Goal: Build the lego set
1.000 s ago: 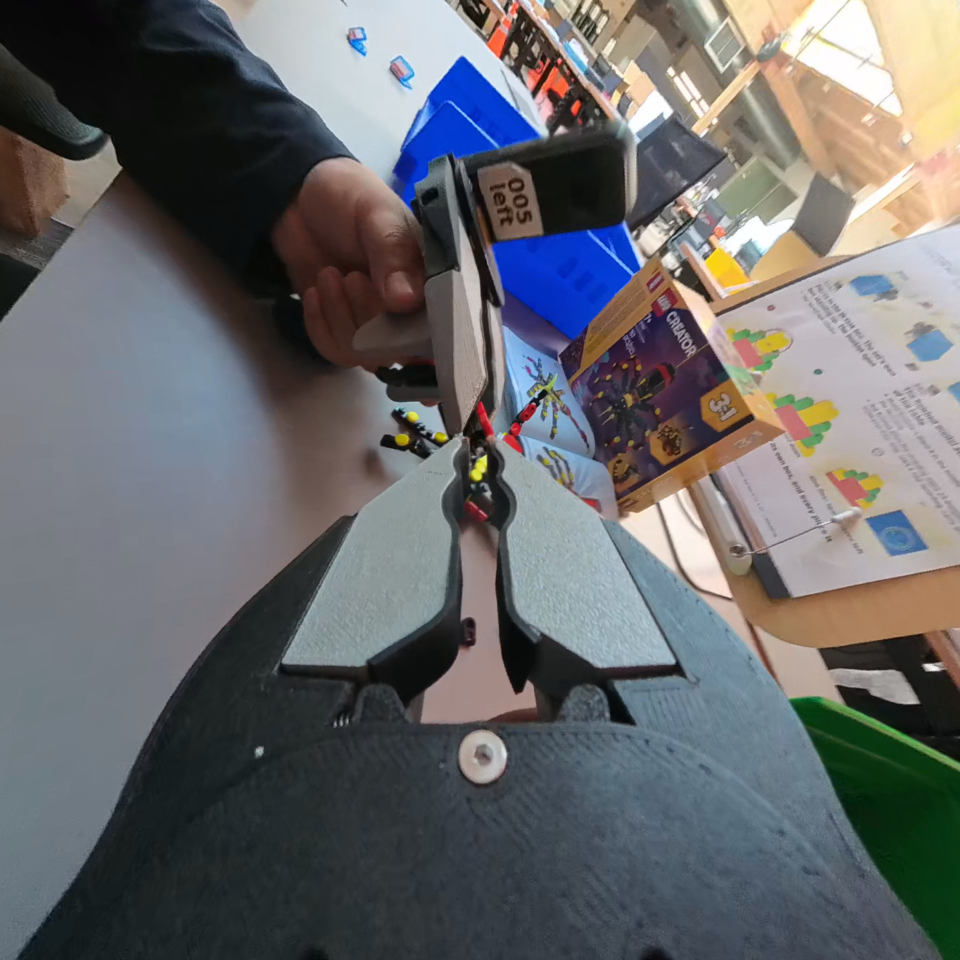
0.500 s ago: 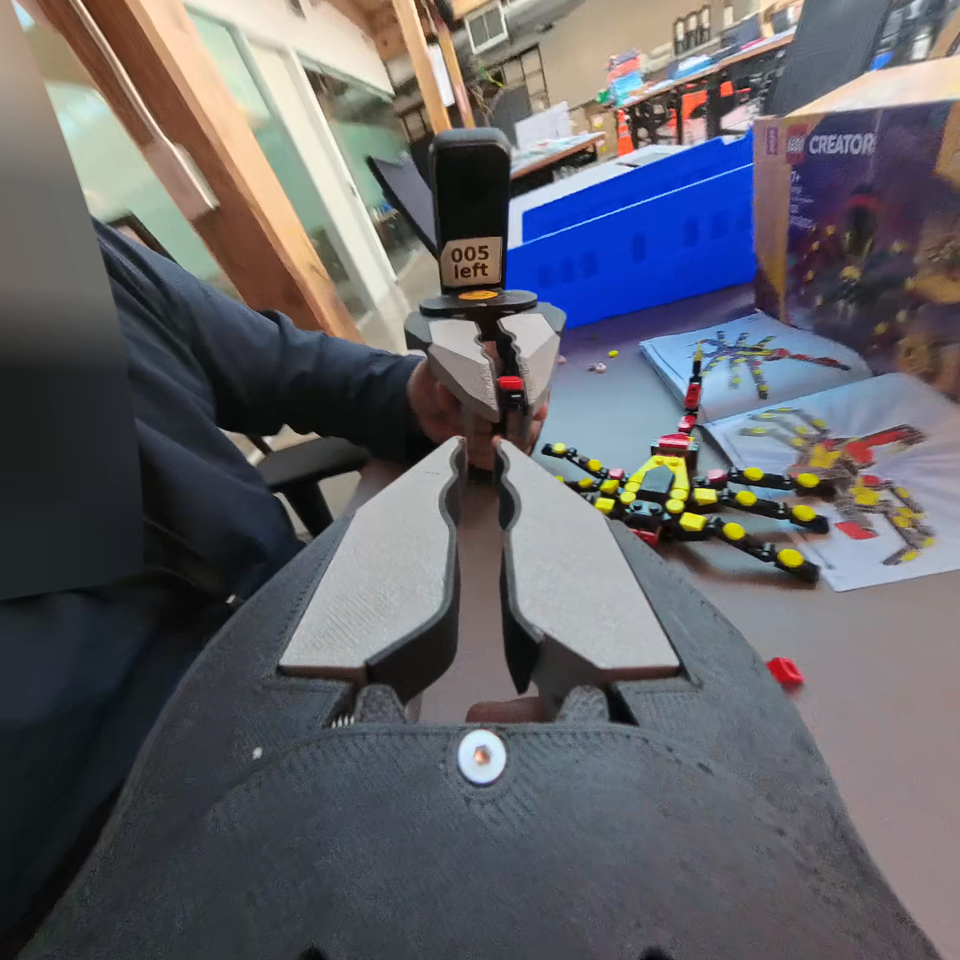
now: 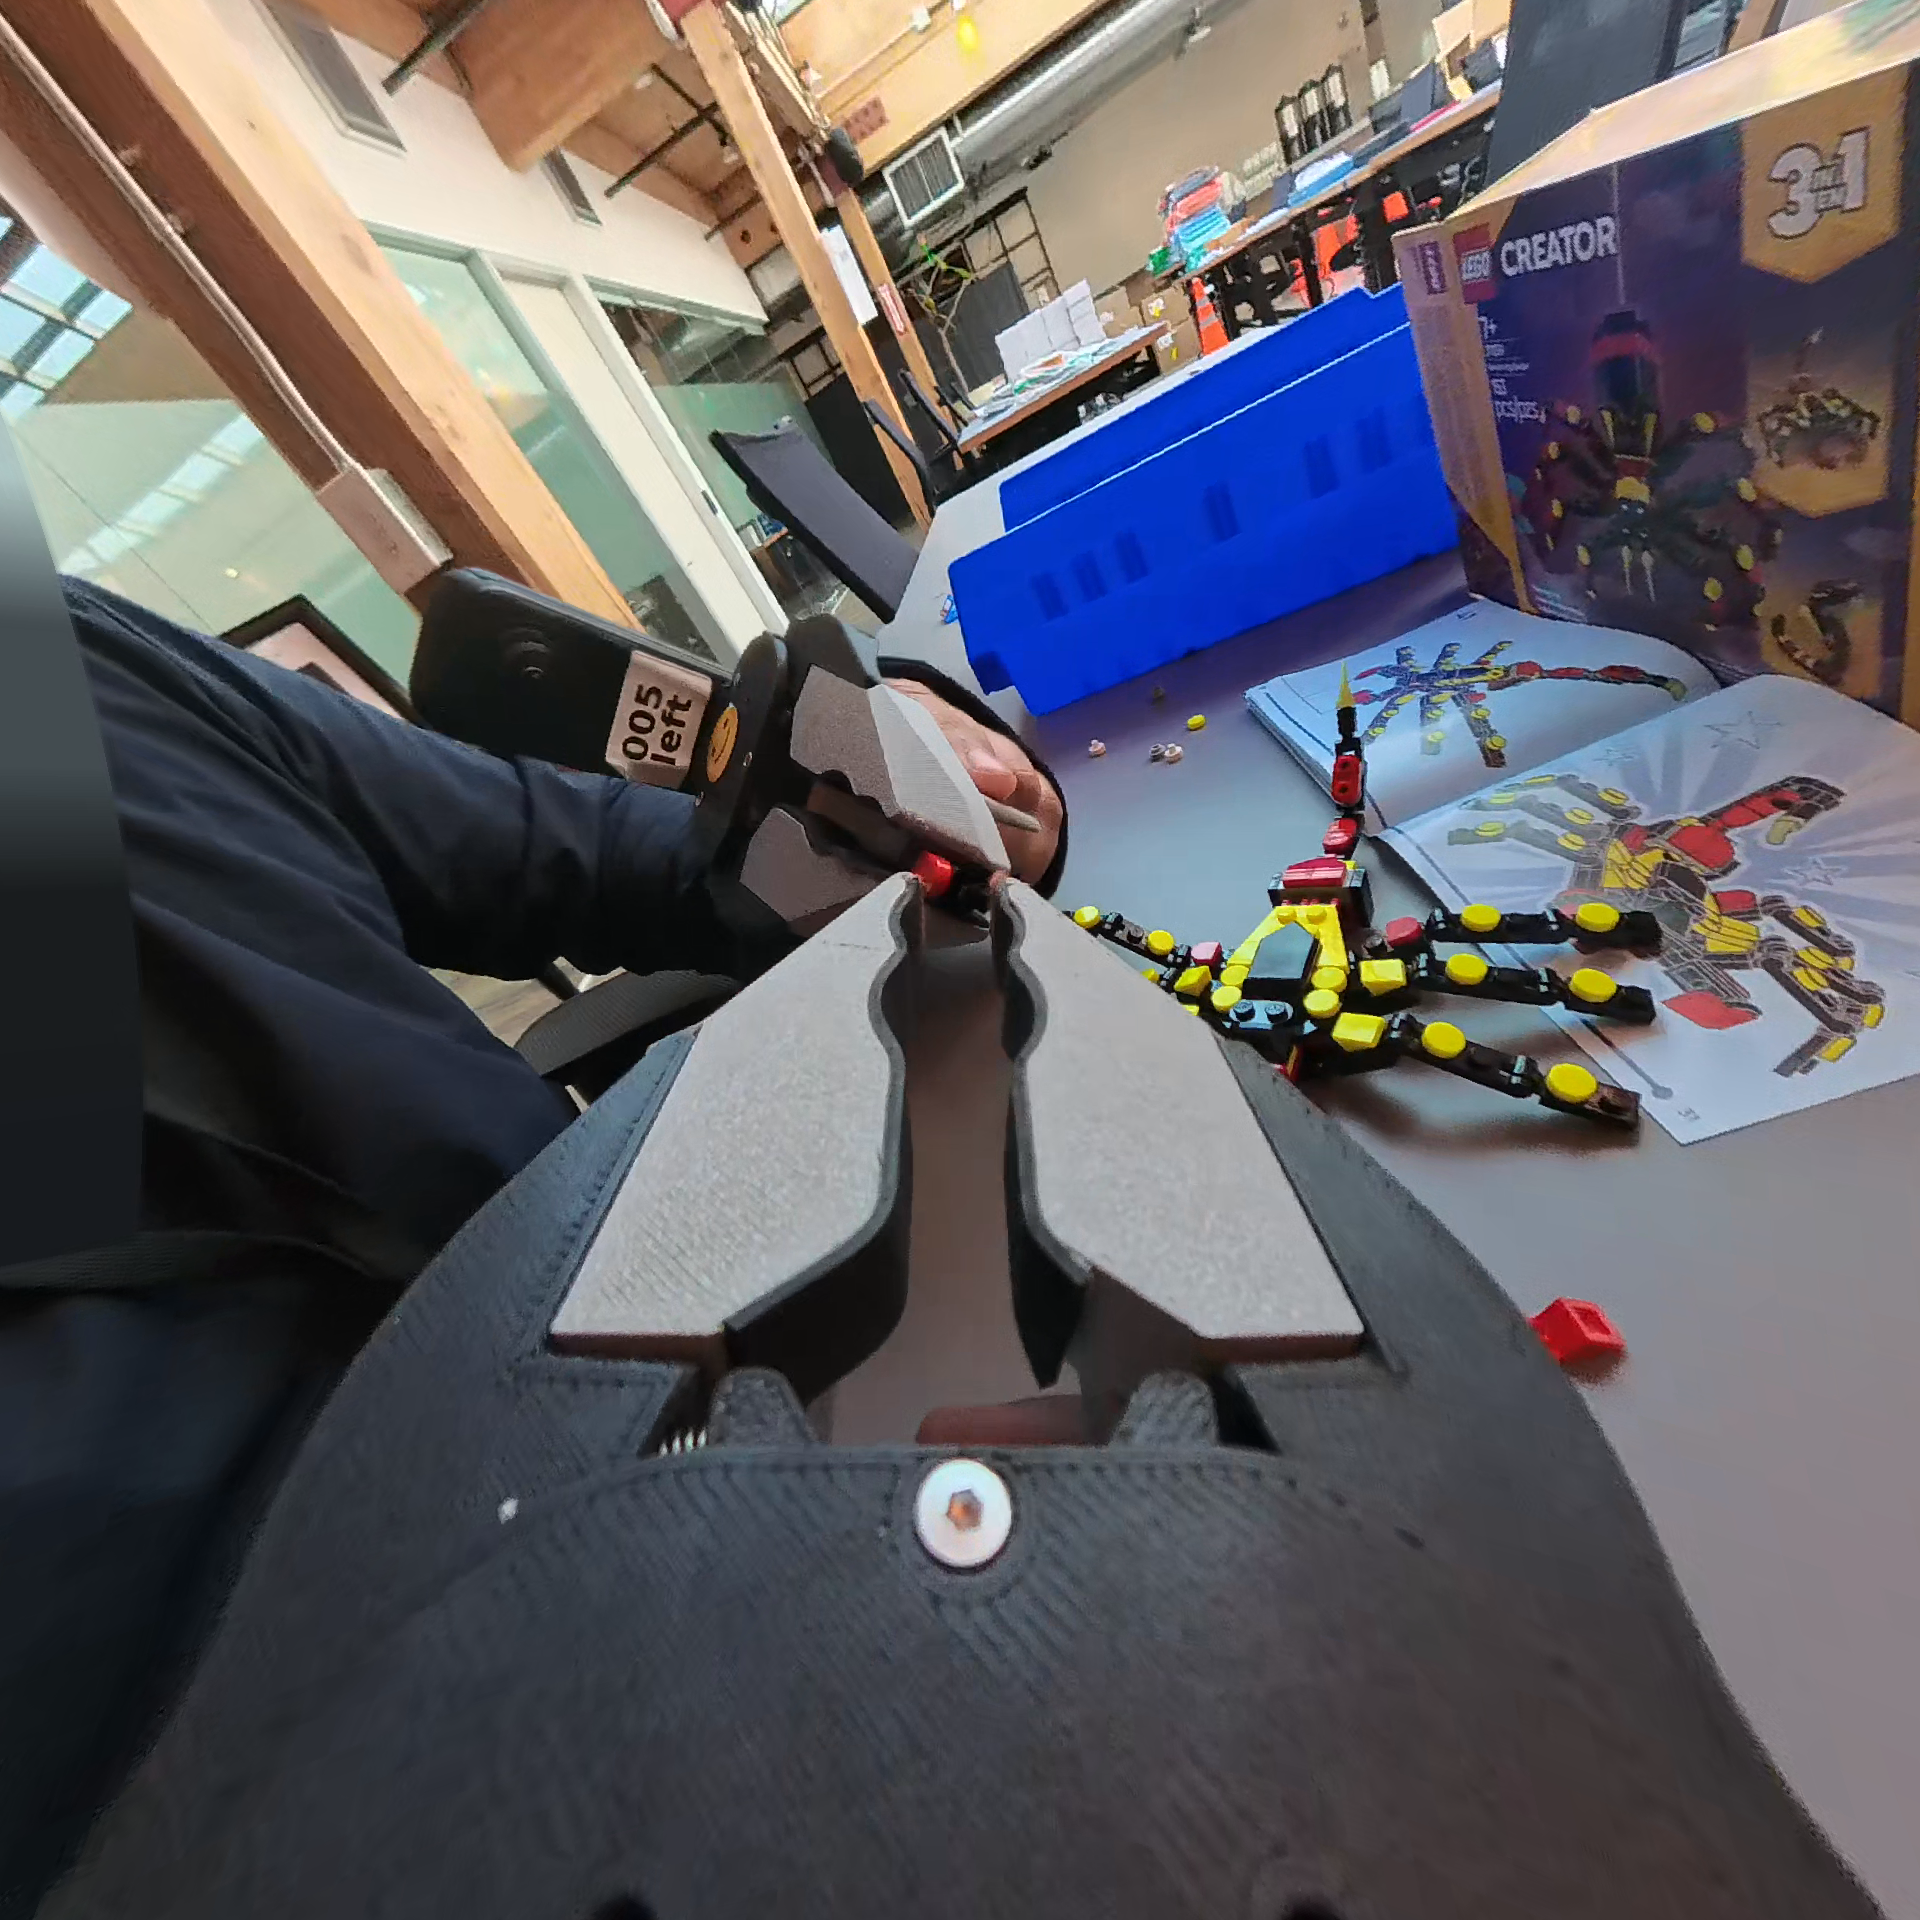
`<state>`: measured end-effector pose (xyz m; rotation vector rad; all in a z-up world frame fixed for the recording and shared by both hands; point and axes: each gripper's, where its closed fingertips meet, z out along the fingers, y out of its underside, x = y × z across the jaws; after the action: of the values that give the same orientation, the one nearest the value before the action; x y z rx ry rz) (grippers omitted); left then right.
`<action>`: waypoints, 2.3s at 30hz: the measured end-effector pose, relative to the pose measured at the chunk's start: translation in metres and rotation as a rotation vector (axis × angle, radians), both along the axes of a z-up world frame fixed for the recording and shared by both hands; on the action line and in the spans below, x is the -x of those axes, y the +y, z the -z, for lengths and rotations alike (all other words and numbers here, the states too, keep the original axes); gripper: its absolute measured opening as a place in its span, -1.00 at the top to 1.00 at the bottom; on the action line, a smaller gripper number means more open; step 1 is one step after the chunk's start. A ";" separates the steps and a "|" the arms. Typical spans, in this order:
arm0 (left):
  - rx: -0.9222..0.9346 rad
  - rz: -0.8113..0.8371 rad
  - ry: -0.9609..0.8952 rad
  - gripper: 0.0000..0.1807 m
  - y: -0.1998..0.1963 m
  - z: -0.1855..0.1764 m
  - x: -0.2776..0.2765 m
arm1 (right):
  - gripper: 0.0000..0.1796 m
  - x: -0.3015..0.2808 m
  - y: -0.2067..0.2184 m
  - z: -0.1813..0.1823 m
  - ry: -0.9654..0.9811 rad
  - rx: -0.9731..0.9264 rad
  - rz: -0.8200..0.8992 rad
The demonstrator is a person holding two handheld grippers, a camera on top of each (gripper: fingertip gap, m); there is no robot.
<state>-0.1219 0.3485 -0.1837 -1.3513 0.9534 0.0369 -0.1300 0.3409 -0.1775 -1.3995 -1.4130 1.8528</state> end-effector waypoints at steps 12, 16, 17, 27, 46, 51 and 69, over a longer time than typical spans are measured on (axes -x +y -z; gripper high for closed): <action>-0.146 -0.176 0.279 0.87 0.023 -0.001 0.031 | 0.94 0.021 0.014 -0.013 0.102 -0.391 0.072; -0.169 -0.183 0.327 0.90 0.025 0.000 0.042 | 0.93 0.026 0.015 -0.014 0.104 -0.629 0.113; -0.173 -0.189 0.335 0.90 0.026 0.002 0.046 | 0.93 0.028 0.015 -0.014 0.107 -0.660 0.129; -0.084 -0.152 0.248 0.94 0.025 0.011 0.052 | 0.90 0.030 0.017 -0.001 0.117 -0.972 0.343; 0.022 -0.138 0.040 0.95 0.023 0.004 0.060 | 0.93 0.021 0.056 0.003 0.010 -0.963 0.500; 0.004 -0.159 0.040 0.94 0.024 0.001 0.065 | 0.94 0.022 0.056 0.007 -0.003 -0.974 0.495; 0.034 -0.146 0.041 0.95 0.026 0.008 0.063 | 0.93 0.025 0.049 0.013 -0.020 -0.973 0.455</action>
<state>-0.1844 0.3746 -0.1922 -1.4542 0.8918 0.1608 -0.1548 0.3896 -0.1904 -1.0671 -1.5092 0.6774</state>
